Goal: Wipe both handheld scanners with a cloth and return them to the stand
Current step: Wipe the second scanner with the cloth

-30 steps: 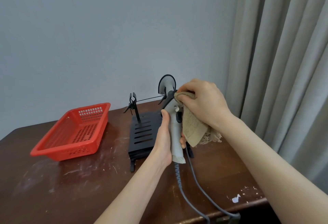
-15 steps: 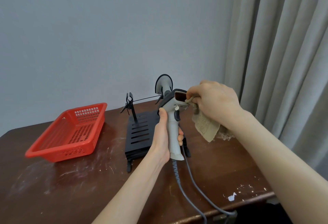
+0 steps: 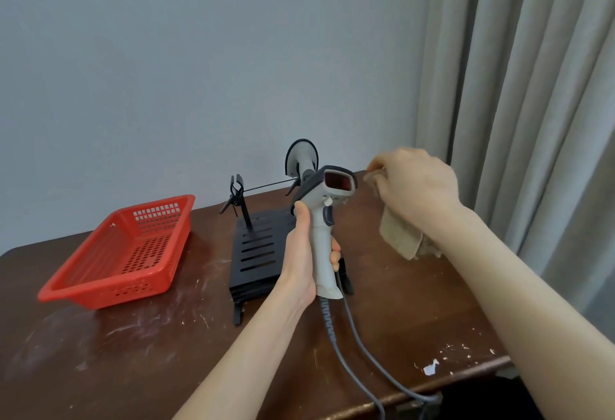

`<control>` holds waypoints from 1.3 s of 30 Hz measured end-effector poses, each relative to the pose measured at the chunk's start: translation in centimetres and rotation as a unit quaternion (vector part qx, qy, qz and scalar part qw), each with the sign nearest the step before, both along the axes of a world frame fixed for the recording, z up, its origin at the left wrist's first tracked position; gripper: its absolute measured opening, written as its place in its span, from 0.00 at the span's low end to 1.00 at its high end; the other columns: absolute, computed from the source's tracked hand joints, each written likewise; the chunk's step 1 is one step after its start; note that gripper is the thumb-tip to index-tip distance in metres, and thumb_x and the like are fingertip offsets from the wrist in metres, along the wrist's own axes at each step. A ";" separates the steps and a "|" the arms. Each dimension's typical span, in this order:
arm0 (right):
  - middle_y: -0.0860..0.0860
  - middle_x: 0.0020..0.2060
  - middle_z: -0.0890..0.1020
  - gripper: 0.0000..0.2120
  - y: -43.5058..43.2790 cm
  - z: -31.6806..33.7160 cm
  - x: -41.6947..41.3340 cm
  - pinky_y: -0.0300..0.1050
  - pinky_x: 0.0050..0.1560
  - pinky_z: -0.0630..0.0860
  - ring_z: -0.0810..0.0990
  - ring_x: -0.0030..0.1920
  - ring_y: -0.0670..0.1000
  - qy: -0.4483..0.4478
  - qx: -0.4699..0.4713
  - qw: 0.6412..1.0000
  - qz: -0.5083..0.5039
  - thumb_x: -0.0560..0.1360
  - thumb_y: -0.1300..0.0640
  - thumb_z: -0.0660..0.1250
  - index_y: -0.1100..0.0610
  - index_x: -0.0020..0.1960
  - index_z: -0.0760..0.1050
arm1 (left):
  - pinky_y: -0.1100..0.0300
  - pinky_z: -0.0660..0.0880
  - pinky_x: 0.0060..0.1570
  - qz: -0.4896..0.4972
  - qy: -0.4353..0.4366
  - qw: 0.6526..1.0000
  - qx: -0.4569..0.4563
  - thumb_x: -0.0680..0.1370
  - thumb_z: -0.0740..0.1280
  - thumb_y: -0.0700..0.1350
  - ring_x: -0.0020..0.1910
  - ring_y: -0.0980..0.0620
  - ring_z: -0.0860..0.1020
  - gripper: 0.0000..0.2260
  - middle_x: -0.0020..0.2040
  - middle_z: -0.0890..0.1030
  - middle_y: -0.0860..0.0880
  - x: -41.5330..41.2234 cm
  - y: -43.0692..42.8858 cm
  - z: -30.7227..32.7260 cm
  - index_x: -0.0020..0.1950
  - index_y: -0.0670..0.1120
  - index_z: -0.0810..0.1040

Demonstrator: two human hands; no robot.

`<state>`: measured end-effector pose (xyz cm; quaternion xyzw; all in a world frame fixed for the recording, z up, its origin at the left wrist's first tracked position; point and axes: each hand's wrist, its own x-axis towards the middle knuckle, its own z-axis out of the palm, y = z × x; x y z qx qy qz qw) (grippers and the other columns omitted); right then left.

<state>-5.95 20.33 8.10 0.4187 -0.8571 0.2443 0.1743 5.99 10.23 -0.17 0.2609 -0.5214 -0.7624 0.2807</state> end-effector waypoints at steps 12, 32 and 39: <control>0.51 0.47 0.79 0.09 -1.0 -0.9 1.3 0.45 0.40 0.68 0.77 0.48 0.57 0.006 -0.063 0.995 0.083 0.76 0.54 0.62 0.52 0.51 0.80 | 0.62 0.67 0.23 -0.005 0.011 1.000 0.025 0.71 0.56 0.71 0.21 0.51 0.68 0.31 0.27 0.71 0.45 -0.2 0.3 0.0 0.36 0.41 0.76; 0.42 0.36 0.80 0.07 -0.8 -0.5 2.0 0.41 0.46 0.74 0.79 0.45 0.47 -0.126 -0.155 0.964 0.174 0.72 0.58 0.66 0.49 0.44 0.81 | 0.61 0.67 0.23 -0.007 0.019 0.999 0.032 0.71 0.57 0.70 0.22 0.50 0.69 0.31 0.29 0.73 0.44 -0.1 0.5 -0.4 0.40 0.41 0.78; 0.47 0.38 0.82 0.07 -0.9 -0.3 0.9 0.39 0.42 0.74 0.79 0.43 0.50 -0.115 -0.138 0.979 0.096 0.73 0.57 0.65 0.50 0.45 0.81 | 0.63 0.66 0.21 0.001 0.017 0.998 0.062 0.71 0.57 0.69 0.20 0.52 0.68 0.29 0.26 0.71 0.46 0.3 0.4 -0.4 0.37 0.42 0.74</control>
